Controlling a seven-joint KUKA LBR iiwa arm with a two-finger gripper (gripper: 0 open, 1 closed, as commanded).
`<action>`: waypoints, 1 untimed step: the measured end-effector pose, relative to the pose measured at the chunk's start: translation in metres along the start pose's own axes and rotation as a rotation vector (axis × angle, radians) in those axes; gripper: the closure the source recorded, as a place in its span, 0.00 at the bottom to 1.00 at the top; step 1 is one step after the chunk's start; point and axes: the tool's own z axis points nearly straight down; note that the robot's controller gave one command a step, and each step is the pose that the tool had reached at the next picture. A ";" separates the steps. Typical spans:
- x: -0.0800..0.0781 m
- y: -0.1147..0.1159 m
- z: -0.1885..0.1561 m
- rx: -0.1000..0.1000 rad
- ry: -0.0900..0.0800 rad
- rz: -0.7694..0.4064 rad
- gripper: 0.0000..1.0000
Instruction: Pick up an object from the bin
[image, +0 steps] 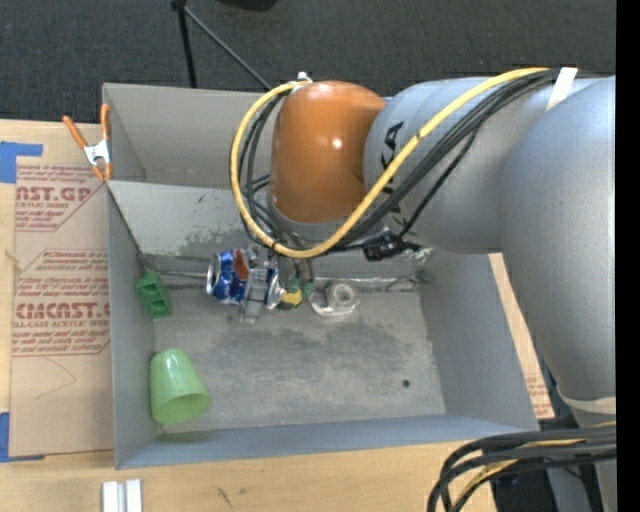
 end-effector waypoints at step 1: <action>-0.018 -0.005 -0.082 0.001 -0.001 -0.095 1.00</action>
Offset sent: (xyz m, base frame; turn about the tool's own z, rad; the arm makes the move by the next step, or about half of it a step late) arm 0.0135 -0.0079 0.0769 -0.0943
